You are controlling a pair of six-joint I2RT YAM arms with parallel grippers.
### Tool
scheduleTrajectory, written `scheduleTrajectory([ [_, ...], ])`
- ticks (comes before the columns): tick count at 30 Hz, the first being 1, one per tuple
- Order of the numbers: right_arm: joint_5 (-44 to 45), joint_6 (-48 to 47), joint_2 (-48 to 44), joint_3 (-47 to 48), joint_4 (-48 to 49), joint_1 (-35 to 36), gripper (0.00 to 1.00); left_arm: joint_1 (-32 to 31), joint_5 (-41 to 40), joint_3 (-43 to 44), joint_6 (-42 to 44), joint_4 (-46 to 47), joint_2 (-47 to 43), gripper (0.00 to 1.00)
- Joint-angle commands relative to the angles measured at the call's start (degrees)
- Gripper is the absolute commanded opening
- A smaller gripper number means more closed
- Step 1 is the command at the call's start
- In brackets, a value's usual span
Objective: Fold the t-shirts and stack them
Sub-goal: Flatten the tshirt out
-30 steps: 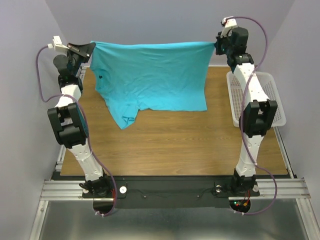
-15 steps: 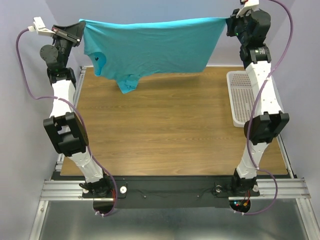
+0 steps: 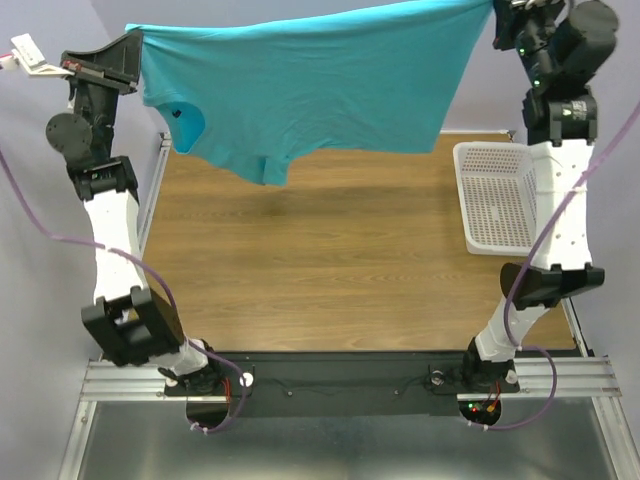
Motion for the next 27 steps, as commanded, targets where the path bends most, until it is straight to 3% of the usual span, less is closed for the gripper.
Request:
scheduleTrajectory([
  [1, -1.9, 1.37, -5.83, 3.75, -2.21, -1.67, 0.01, 1.34, -4.77, -3.84, 2.01, 2.89, -10.54, 0.0],
  [8, -10.95, 3.82, -11.27, 6.04, -7.05, -6.41, 0.01, 1.87, -7.67, -10.08, 1.67, -4.23, -23.37, 0.0],
  [13, -14.57, 6.55, -12.87, 5.08, -8.11, -7.47, 0.01, 1.96, -8.64, -12.45, 0.61, -9.16, -26.2, 0.0],
  [22, -20.1, 9.1, -7.86, -10.97, -5.3, -7.56, 0.01, 1.87, -7.5, -23.79, 1.31, -4.95, -22.61, 0.0],
  [27, -21.78, 10.51, -4.08, -20.75, 1.01, -7.38, 0.01, 1.25, -4.0, -29.51, 3.33, 2.96, -13.74, 0.0],
])
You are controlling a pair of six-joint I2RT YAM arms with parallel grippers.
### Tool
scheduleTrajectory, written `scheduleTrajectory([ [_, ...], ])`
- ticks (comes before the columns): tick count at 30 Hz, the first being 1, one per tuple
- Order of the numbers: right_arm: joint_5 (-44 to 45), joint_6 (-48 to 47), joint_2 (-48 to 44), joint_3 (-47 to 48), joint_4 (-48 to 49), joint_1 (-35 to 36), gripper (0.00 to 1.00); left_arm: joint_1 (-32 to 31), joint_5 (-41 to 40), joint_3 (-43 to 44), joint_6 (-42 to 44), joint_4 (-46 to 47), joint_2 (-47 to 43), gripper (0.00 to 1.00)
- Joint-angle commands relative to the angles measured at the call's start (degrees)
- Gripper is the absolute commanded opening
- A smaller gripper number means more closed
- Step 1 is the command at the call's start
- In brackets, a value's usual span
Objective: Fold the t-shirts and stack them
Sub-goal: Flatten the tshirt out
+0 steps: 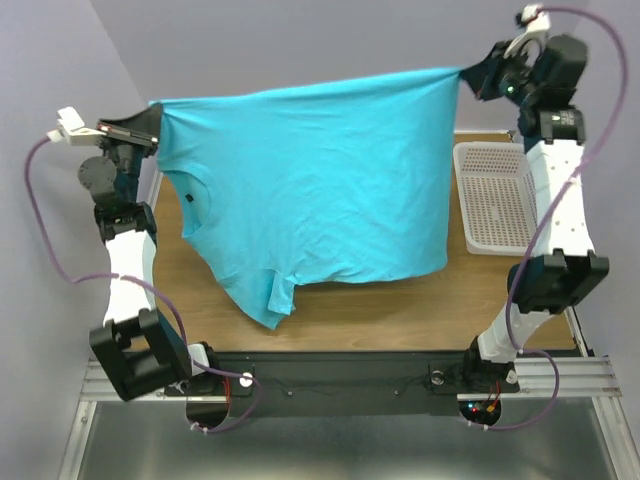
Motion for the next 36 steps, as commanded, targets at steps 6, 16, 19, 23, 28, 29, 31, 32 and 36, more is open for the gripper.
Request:
scheduleTrajectory([
  [6, -1.08, 2.21, 10.42, -15.15, 14.75, 0.99, 0.01, -2.32, 5.71, -1.3, 4.2, 18.35, 22.26, 0.0],
  [16, 3.22, 2.38, 34.5, -7.01, 19.6, 2.84, 0.01, -5.22, 2.91, 6.79, 1.56, 25.22, 47.85, 0.0],
  [19, 4.8, 2.03, 38.02, -4.37, 21.0, 3.45, 0.01, -5.49, 0.54, 9.16, 1.91, 22.77, 51.11, 0.0],
  [23, 5.86, 1.94, 39.96, -3.65, 22.85, 3.9, 0.0, -5.48, -0.78, 12.94, 2.08, 19.6, 54.45, 0.0],
  [28, 6.48, 2.38, 41.81, -2.86, 25.57, 4.25, 0.0, -5.57, -1.05, 17.86, 2.0, 16.52, 58.4, 0.0],
  [29, 6.65, 2.47, 42.16, -2.77, 25.92, 4.33, 0.0, -5.57, -1.05, 18.39, 1.91, 16.43, 58.84, 0.0],
  [31, 7.18, 2.12, 43.04, -1.63, 27.06, 4.51, 0.01, -5.57, -0.96, 19.53, 1.47, 16.43, 60.07, 0.0],
  [32, 7.44, 1.94, 43.31, -1.02, 27.5, 4.6, 0.01, -5.66, -0.61, 19.97, 1.12, 16.43, 60.43, 0.0],
  [36, 7.27, 0.98, 45.59, 1.7, 29.09, 4.69, 0.0, -5.57, 0.44, 22.08, 0.24, 16.0, 62.8, 0.0],
])
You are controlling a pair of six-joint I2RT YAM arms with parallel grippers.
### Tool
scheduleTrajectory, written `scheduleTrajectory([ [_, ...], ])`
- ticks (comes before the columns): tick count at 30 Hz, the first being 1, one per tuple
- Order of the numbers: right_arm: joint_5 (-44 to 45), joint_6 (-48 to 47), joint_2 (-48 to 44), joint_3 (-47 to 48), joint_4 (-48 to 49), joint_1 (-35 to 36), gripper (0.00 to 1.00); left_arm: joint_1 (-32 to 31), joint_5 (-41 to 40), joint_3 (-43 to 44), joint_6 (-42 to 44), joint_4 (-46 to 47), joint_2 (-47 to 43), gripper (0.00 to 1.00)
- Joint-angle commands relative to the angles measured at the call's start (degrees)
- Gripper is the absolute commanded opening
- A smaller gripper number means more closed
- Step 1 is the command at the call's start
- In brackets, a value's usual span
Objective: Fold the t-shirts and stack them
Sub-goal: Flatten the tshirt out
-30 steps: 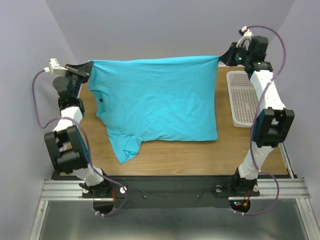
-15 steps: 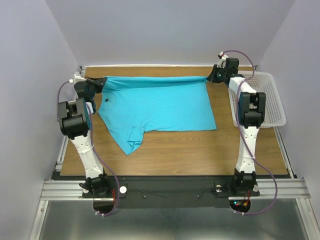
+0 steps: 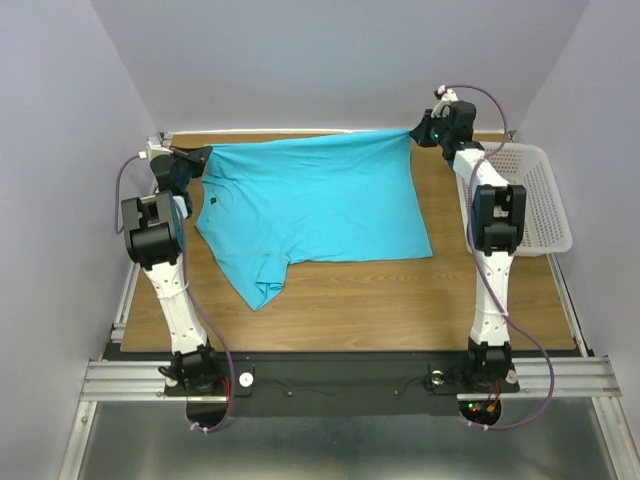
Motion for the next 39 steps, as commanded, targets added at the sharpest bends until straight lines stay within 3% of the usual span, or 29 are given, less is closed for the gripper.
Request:
scheduleTrajectory([
  [1, 1.43, -1.38, 2.38, 3.74, 5.33, 0.01, 0.01, 0.24, -0.06, 3.72, -0.66, 1.13, 0.9, 0.0],
  [10, -0.77, -1.82, 3.97, 3.75, 5.42, 0.01, 0.01, 0.15, -0.06, 6.01, 0.05, -0.81, 1.96, 0.0],
  [39, -1.73, -4.81, -4.47, -6.27, 5.59, 0.1, 0.0, 0.42, 3.19, 2.59, 7.51, -5.03, -1.82, 0.0],
])
